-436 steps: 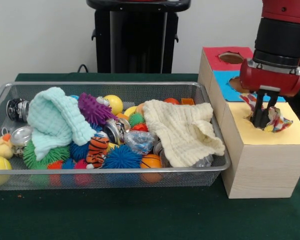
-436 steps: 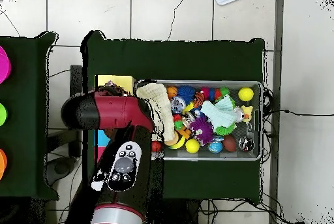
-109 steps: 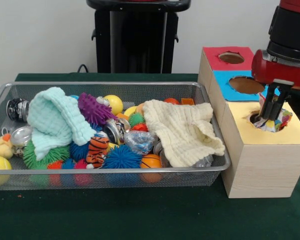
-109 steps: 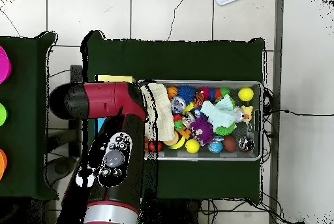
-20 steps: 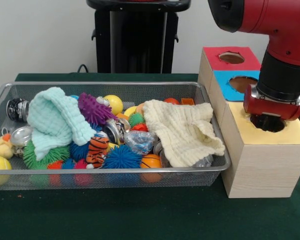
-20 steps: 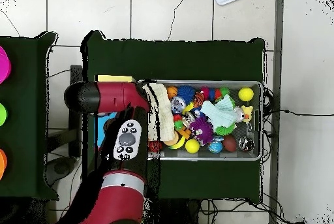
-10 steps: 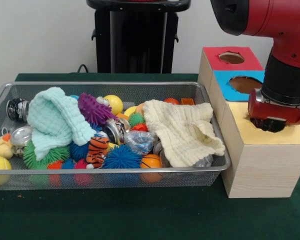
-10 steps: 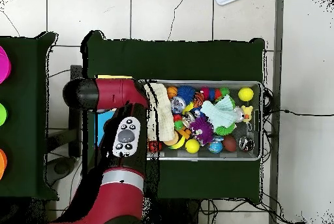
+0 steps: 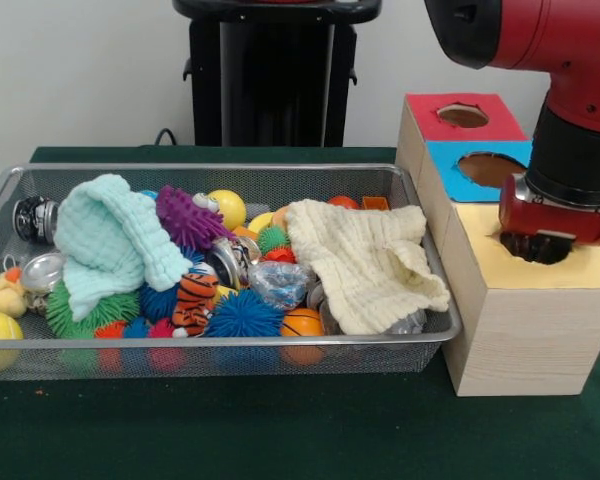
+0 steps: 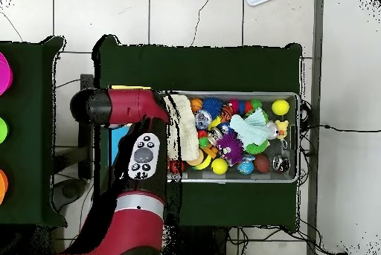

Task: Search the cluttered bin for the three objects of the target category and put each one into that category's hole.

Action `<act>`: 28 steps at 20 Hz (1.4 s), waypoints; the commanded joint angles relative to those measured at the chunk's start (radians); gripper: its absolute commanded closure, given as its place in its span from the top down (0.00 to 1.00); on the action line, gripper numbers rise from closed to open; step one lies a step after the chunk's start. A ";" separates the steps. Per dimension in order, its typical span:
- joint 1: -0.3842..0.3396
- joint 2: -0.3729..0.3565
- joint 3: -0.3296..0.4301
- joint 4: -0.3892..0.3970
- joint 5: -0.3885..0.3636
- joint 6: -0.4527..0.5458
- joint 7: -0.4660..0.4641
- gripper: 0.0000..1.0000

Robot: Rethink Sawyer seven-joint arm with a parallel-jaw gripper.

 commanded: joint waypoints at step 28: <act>-0.089 -0.247 0.068 -0.040 -0.083 0.391 -0.057 0.00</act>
